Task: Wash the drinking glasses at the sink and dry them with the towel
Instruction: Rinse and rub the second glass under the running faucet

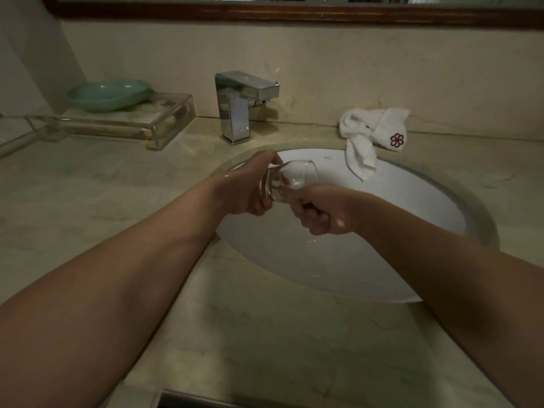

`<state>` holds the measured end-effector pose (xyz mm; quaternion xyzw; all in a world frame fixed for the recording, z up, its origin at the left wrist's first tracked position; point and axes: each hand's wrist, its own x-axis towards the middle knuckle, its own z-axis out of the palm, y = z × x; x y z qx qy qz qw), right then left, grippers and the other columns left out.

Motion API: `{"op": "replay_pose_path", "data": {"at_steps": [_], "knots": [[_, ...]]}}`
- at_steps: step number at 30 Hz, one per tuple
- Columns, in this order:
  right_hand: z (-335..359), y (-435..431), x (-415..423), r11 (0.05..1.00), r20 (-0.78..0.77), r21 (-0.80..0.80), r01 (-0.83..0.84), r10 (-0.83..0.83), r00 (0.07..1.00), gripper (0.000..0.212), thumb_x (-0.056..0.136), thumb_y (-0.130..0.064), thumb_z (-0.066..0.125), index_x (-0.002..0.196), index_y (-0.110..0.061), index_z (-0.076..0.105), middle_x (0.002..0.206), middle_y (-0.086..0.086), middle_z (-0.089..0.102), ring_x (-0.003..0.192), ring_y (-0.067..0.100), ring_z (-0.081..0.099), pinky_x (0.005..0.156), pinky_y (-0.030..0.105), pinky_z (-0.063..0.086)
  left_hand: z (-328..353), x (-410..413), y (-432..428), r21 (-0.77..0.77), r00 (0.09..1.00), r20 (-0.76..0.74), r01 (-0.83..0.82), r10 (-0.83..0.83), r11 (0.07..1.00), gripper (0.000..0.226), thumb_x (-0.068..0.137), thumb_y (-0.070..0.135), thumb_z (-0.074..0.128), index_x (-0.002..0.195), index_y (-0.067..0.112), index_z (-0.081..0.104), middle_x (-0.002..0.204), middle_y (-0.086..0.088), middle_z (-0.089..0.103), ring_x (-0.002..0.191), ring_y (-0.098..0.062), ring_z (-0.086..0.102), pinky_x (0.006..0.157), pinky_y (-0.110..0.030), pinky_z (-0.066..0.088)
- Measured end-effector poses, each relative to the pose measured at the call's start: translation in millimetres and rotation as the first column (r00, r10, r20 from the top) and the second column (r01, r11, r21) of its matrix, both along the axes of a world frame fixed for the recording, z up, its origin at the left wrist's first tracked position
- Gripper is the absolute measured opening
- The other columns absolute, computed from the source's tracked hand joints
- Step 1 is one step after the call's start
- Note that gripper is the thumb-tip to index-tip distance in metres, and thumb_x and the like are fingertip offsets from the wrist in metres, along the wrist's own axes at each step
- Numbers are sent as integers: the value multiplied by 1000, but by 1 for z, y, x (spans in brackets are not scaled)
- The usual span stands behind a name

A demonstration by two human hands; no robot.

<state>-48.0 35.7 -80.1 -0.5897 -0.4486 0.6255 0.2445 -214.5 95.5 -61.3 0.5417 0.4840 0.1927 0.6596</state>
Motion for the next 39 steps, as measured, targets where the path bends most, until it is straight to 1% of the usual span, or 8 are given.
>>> {"op": "replay_pose_path", "data": {"at_steps": [4, 6, 10, 16, 21, 28, 34, 39], "knots": [[5, -2, -1, 990, -119, -17, 143, -144, 982, 23, 105, -17, 49, 82, -11, 52, 62, 1, 47, 38, 3, 29, 32, 13, 19, 0, 4, 2, 20, 999, 32, 3, -4, 1000, 32, 95, 39, 45, 73, 20, 57, 67, -3, 54, 45, -13, 33, 43, -18, 24], [5, -6, -2, 973, 37, 145, 181, -188, 981, 11, 99, -14, 62, 93, -4, 59, 67, 6, 57, 42, 5, 35, 34, 14, 23, -3, 4, 0, -11, 999, -31, 44, -44, 999, 37, 102, 44, 40, 78, 19, 52, 65, -2, 51, 44, -11, 30, 41, -17, 22], [3, -9, -2, 915, 236, 361, 181, -277, 931, 32, 91, -41, 72, 88, -9, 65, 55, 7, 55, 45, 16, 36, 45, 23, 24, -4, 8, -4, -3, 988, -137, 67, -67, 998, 52, 105, 50, 32, 80, 11, 56, 63, -10, 57, 36, -12, 29, 38, -14, 21], [8, -5, -5, 988, -14, 57, 145, -144, 989, 27, 105, -20, 52, 86, -3, 60, 57, 2, 47, 36, 3, 28, 33, 14, 19, -3, 4, -4, 104, 976, -218, 50, -27, 993, 70, 101, 61, 31, 85, 4, 67, 71, -15, 62, 42, -17, 39, 43, -20, 29], [8, -5, -3, 993, -226, -95, 72, -92, 970, 17, 102, 0, 45, 95, -7, 59, 68, 2, 66, 42, 1, 34, 40, 10, 21, -4, -1, -11, 315, 943, -323, 33, 75, 949, 59, 90, 69, 40, 87, 16, 65, 64, -5, 64, 53, -20, 43, 53, -29, 33], [4, -7, -7, 964, 180, 207, 168, -206, 962, 22, 99, -23, 62, 81, -11, 62, 66, 8, 58, 40, 7, 33, 37, 18, 21, -3, 2, -11, 155, 941, -338, 76, -20, 985, 67, 94, 65, 36, 91, 6, 68, 72, -14, 64, 43, -16, 38, 46, -20, 26], [13, -5, 5, 987, -370, -93, 133, -158, 916, 24, 106, -15, 42, 86, -7, 52, 53, -2, 50, 31, 2, 32, 31, 10, 17, 9, 15, -20, 513, 949, -272, 5, 157, 858, 63, 105, 58, 26, 103, 13, 70, 82, -5, 66, 61, -18, 50, 54, -29, 34], [10, -7, 4, 995, -298, -85, 51, -74, 952, 17, 105, -7, 43, 92, -8, 54, 66, 0, 57, 40, 1, 34, 36, 9, 21, 8, 14, -23, 552, 885, -410, 48, 221, 832, 61, 109, 54, 21, 123, 12, 63, 114, -15, 63, 95, -27, 58, 82, -36, 41]]}}
